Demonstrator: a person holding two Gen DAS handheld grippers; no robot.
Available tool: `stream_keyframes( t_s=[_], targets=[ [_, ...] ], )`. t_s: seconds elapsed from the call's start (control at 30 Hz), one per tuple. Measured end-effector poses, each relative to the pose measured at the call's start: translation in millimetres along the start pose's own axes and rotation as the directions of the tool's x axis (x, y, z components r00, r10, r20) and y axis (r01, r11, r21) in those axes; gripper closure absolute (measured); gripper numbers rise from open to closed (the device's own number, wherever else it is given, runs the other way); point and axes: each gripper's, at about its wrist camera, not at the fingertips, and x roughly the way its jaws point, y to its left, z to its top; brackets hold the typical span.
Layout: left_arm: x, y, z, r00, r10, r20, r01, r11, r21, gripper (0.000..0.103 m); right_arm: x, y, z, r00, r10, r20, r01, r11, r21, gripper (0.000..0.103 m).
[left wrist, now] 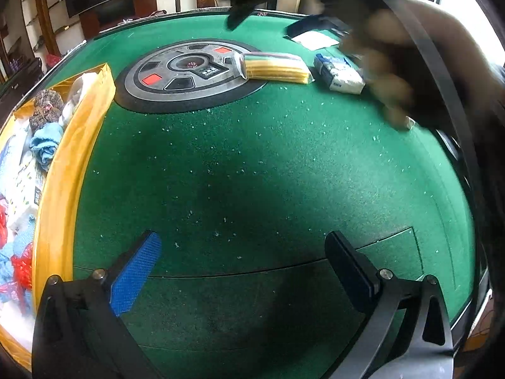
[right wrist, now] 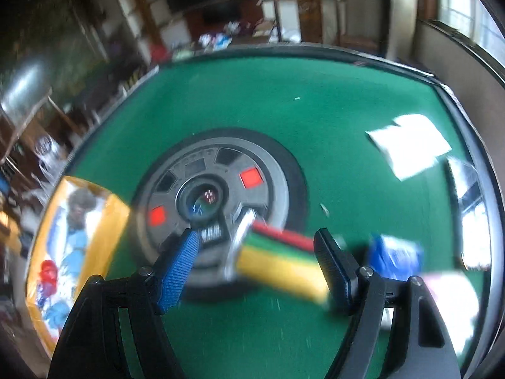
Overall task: Organize soft objects
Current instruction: 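Grasp the yellow-green striped sponge pack with the right tool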
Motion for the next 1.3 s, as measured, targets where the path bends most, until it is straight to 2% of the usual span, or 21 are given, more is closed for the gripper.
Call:
stream_keyframes(
  t_s=[0.1,0.17,0.2,0.23,0.3,0.47,0.53,0.57,0.6,0.67,0.7,0.73,0.77,0.8,0.83,0.9,0.93,1.0,1.07,1.2,1.3],
  targets=[
    [-2.4,4.9,0.1,0.999,-0.031,0.016,0.031,0.999,-0.026,0.000,32.2,-6.1,19.7,0.998,-0.021,-0.061,0.023,0.999,0.031,0.036],
    [-4.1,8.9,0.0,0.998,-0.056,0.029,0.057,0.997,-0.046,0.000,45.5,-11.1,20.3,0.995,-0.013,-0.102,0.019,0.998,0.055,0.051],
    [-5.0,10.9,-0.2,0.997,-0.069,0.036,0.070,0.996,-0.055,0.000,49.7,-12.2,16.9,0.992,-0.008,-0.128,0.016,0.998,0.064,0.063],
    [-5.8,12.4,-0.6,0.996,-0.078,0.041,0.080,0.995,-0.063,0.000,50.6,-11.9,10.0,0.989,-0.006,-0.147,0.015,0.998,0.061,0.067],
    [-7.0,15.9,-0.7,0.993,-0.102,0.054,0.106,0.991,-0.083,0.000,41.8,-6.8,-7.4,0.986,-0.001,-0.164,0.006,1.000,0.031,0.070],
    [-11.0,21.8,-2.2,0.987,-0.141,0.077,0.149,0.982,-0.116,0.000,7.5,1.5,-72.3,0.966,0.100,-0.237,-0.088,0.994,0.061,0.070],
    [-11.9,23.2,-2.4,0.985,-0.149,0.082,0.158,0.980,-0.123,0.000,-6.8,-1.2,-99.6,0.936,0.214,-0.281,-0.188,0.975,0.116,0.070],
    [-12.3,23.6,-2.4,0.985,-0.153,0.083,0.163,0.979,-0.125,0.000,-16.2,-4.4,-108.0,0.925,0.265,-0.271,-0.235,0.962,0.139,0.070],
    [-12.6,24.0,-2.6,0.984,-0.156,0.085,0.166,0.978,-0.127,0.000,-29.1,-8.5,-115.6,0.928,0.291,-0.234,-0.262,0.954,0.148,0.070],
    [-14.0,25.4,-3.5,0.980,-0.175,0.093,0.186,0.974,-0.132,0.000,-66.9,-23.2,-126.6,0.963,0.257,-0.076,-0.246,0.961,0.130,0.067],
    [-14.6,25.7,-3.8,0.977,-0.191,0.098,0.203,0.970,-0.131,0.000,-86.3,-33.5,-131.1,0.976,0.214,0.027,-0.216,0.968,0.125,0.060],
    [-15.3,25.5,-4.0,0.973,-0.209,0.101,0.221,0.967,-0.128,0.000,-100.7,-44.1,-134.2,0.980,0.166,0.114,-0.180,0.975,0.132,0.046],
    [-15.1,25.7,-3.7,0.968,-0.231,0.102,0.243,0.962,-0.122,0.000,-115.8,-55.6,-140.2,0.974,0.087,0.210,-0.120,0.981,0.151,0.039],
    [-15.1,25.5,-3.5,0.958,-0.266,0.104,0.277,0.954,-0.112,0.000,-128.9,-68.3,-148.3,0.954,-0.010,0.300,-0.049,0.981,0.186,0.030],
    [-15.1,25.4,-3.9,0.951,-0.293,0.102,0.303,0.947,-0.104,0.000,-135.2,-77.1,-151.4,0.936,-0.057,0.347,-0.018,0.977,0.212,0.030],
    [-16.6,23.2,-2.5,0.941,-0.328,0.079,0.334,0.939,-0.082,0.000,-134.7,-96.2,-157.0,0.917,-0.075,0.391,-0.031,0.965,0.260,0.030],
    [-19.2,18.6,-1.3,0.943,-0.326,0.070,0.330,0.943,-0.049,0.000,-132.6,-101.1,-160.5,0.914,-0.065,0.400,-0.055,0.958,0.280,0.030],
    [-29.1,3.0,1.9,0.962,-0.258,0.091,0.253,0.965,0.062,0.000,-124.4,-115.8,-169.1,0.908,-0.063,0.414,-0.079,0.945,0.316,0.030],
    [-39.8,-18.5,6.9,0.974,-0.189,0.128,0.161,0.966,0.200,0.000,-120.2,-122.8,-172.6,0.920,-0.109,0.378,-0.032,0.937,0.348,0.030],
    [-34.4,-57.8,15.3,0.983,-0.125,0.137,0.062,0.918,0.391,0.000,-124.8,-128.5,-174.3,0.914,-0.071,0.399,-0.089,0.925,0.370,0.030],
    [-6.5,-81.7,18.3,0.991,-0.074,0.112,0.009,0.870,0.492,0.000,-128.8,-130.5,-178.2,0.909,-0.073,0.411,-0.101,0.917,0.386,0.030]
  ],
)
